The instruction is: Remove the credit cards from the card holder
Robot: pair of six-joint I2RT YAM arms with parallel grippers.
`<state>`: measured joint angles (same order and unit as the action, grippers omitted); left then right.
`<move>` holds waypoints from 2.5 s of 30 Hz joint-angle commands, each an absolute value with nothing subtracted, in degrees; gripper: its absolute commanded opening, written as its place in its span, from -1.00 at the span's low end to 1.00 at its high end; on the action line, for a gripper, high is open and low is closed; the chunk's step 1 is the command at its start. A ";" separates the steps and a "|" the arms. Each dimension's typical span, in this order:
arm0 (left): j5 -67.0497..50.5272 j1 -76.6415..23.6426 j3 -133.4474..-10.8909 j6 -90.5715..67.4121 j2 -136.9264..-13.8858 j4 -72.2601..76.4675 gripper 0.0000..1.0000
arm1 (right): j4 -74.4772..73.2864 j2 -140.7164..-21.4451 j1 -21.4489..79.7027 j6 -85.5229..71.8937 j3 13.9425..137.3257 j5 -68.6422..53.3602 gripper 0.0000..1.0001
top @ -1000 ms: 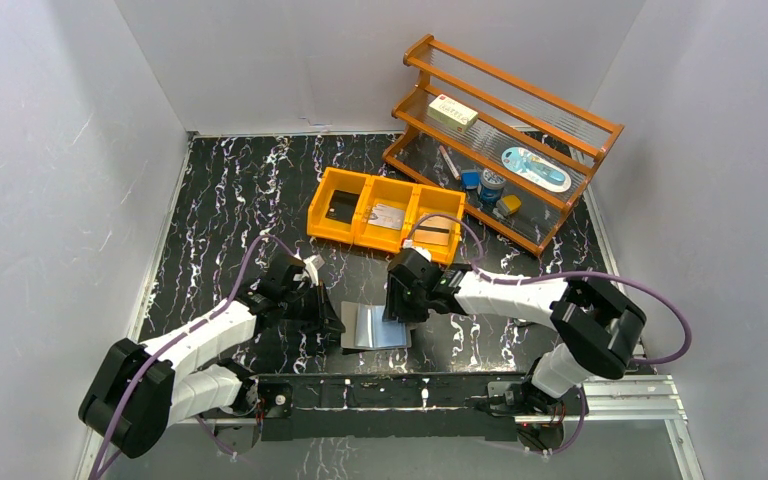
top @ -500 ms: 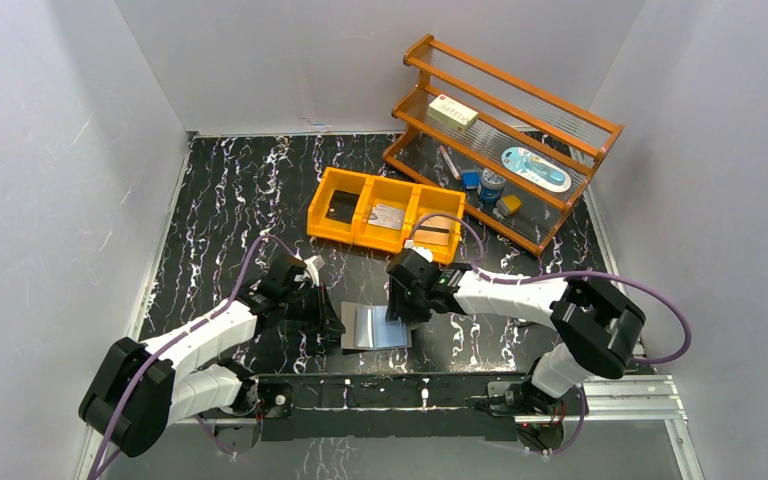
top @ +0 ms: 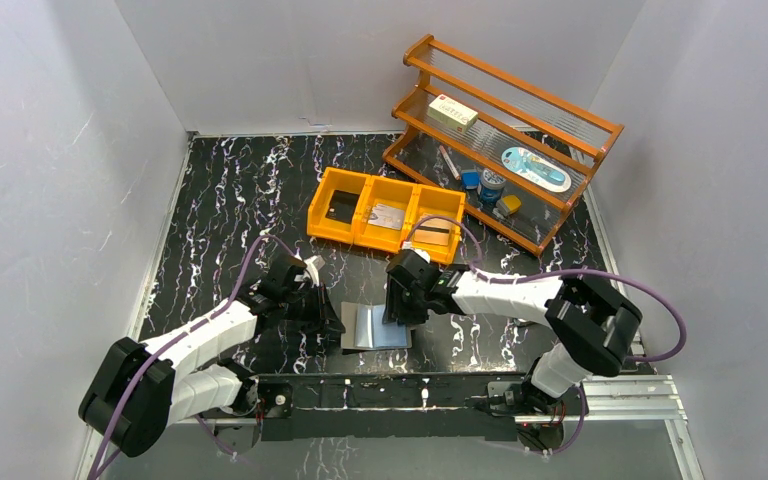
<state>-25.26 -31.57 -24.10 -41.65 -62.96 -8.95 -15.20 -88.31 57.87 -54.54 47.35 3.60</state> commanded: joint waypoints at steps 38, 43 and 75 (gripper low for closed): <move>-25.00 -32.51 -23.77 -42.25 -63.32 -7.56 -1.00 | -9.81 -96.40 58.97 -51.51 53.60 -3.86 0.03; -22.20 -32.53 -24.60 -42.07 -61.40 -10.07 -1.00 | -18.43 -92.35 58.89 -52.07 54.30 7.92 0.07; 46.83 -32.51 -60.61 -34.76 -49.73 -43.76 0.97 | -13.17 -51.37 35.40 -23.93 51.26 29.47 0.97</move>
